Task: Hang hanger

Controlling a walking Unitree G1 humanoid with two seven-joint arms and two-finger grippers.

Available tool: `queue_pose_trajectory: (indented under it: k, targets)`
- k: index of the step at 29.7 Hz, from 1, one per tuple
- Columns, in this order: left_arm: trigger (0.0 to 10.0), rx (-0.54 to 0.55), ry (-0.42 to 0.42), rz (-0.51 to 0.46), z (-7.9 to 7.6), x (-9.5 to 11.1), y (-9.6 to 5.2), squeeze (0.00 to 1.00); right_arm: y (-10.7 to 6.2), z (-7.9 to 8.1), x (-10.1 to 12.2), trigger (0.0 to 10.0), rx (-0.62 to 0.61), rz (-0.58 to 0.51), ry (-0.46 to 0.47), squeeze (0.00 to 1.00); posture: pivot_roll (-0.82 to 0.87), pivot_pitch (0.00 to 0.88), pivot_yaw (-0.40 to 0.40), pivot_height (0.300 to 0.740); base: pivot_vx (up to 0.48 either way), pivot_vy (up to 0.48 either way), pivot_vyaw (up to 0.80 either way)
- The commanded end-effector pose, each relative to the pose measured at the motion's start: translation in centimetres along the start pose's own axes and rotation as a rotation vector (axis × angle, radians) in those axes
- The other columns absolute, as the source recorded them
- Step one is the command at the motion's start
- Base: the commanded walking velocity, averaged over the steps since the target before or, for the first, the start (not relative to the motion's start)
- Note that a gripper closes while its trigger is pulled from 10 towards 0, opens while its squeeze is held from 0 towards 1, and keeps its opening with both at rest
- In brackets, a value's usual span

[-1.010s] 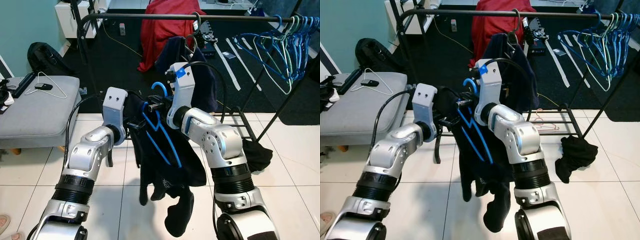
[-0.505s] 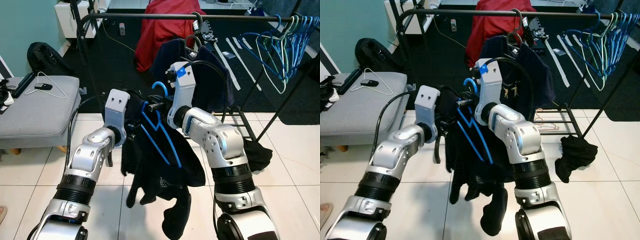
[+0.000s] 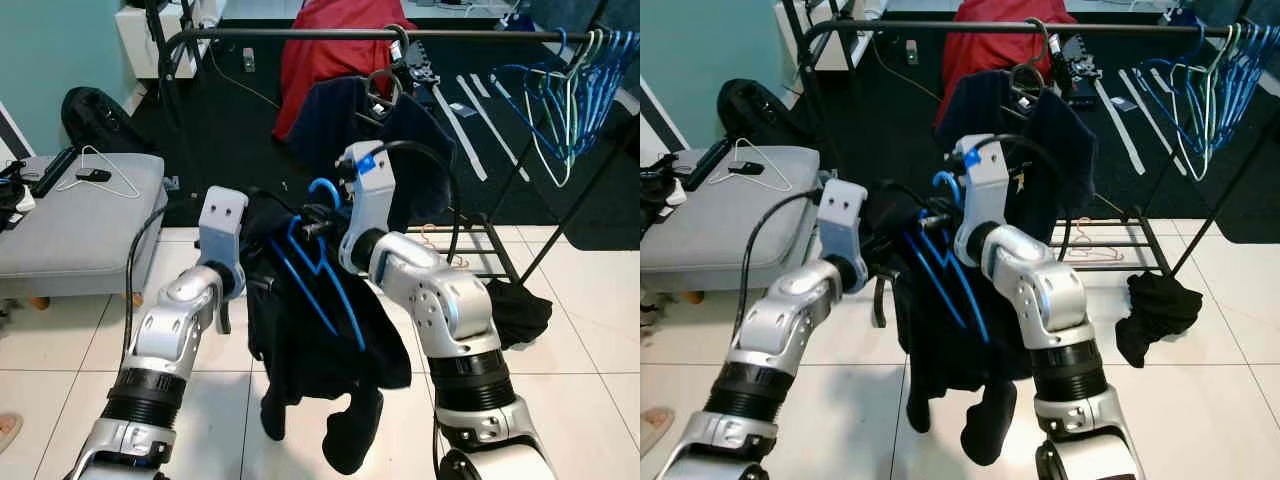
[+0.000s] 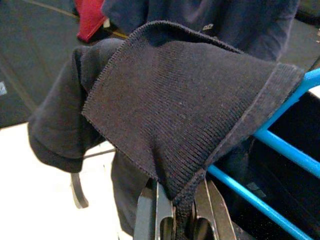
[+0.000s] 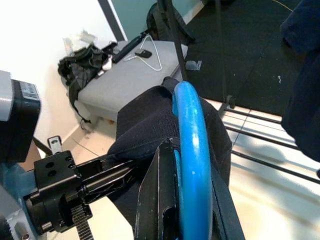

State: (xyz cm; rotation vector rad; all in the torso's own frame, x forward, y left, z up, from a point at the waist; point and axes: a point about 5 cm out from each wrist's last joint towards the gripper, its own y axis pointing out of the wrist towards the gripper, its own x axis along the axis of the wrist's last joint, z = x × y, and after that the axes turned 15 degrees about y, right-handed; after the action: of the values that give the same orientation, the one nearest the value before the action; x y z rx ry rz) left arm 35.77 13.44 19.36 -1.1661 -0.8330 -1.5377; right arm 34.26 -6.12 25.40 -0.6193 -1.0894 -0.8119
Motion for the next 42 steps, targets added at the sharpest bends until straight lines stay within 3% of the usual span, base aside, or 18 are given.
queue_pose_trajectory:
  k: [1, 7, 10, 20, 24, 29, 32, 37, 42]
  targets:
    - [0.0, 0.055, 0.015, -0.024, -0.1, 0.0, -0.1, 0.00, -0.4, 0.1, 0.6, 10.0, -0.010, -0.036, -0.041, 0.00, -0.03, 0.102, 0.000, 0.740, 0.000, 0.000, 0.00]
    - [0.0, 0.116, -0.021, -0.010, -0.3, -0.4, 0.1, 0.00, -0.2, -0.2, 0.6, 10.0, -0.020, -0.013, -0.085, 0.00, -0.06, 0.102, -0.017, 0.740, 0.000, 0.000, 0.00]
    - [0.0, 0.160, -0.031, -0.021, 0.6, -0.1, 0.3, 0.00, -0.2, 0.0, 0.6, 10.0, -0.020, 0.001, -0.139, 0.00, -0.10, 0.102, -0.016, 0.740, 0.000, 0.000, 0.00]
    - [0.0, 0.140, -0.004, -0.059, 0.3, 1.1, 0.3, 0.00, -1.1, -0.3, 0.2, 10.0, -0.026, -0.016, -0.085, 0.00, -0.06, 0.099, 0.007, 0.740, 0.000, 0.000, 0.00]
    - [0.0, 0.163, 0.065, -0.070, 1.6, 3.2, 1.6, 0.00, -0.2, 0.8, -2.2, 10.0, 0.023, 0.067, -0.071, 0.00, -0.04, 0.110, 0.021, 0.740, 0.000, 0.000, 0.00]
    - [0.0, 0.187, 0.097, -0.070, 2.2, 3.8, 2.2, 0.00, -0.1, 1.2, -3.1, 10.0, 0.044, 0.114, -0.090, 0.00, -0.03, 0.118, 0.011, 0.740, 0.000, 0.000, 0.00]
    - [0.0, 0.196, 0.138, -0.060, 2.6, 4.4, 3.0, 0.00, -0.3, 2.1, -4.8, 10.0, 0.087, 0.181, -0.120, 0.00, -0.02, 0.119, 0.013, 0.740, 0.000, 0.000, 0.00]
    - [0.0, 0.135, 0.221, -0.004, 1.9, 3.6, 3.6, 0.00, -0.9, 3.0, -5.4, 10.0, 0.107, 0.195, -0.109, 0.00, -0.02, 0.123, 0.016, 0.740, 0.000, 0.000, 0.00]
    - [0.0, 0.138, 0.319, 0.062, 2.4, 1.9, 3.7, 0.00, -1.4, 3.4, -4.8, 10.0, 0.095, 0.180, -0.133, 0.00, -0.03, 0.132, 0.021, 0.740, 0.000, 0.000, 0.00]
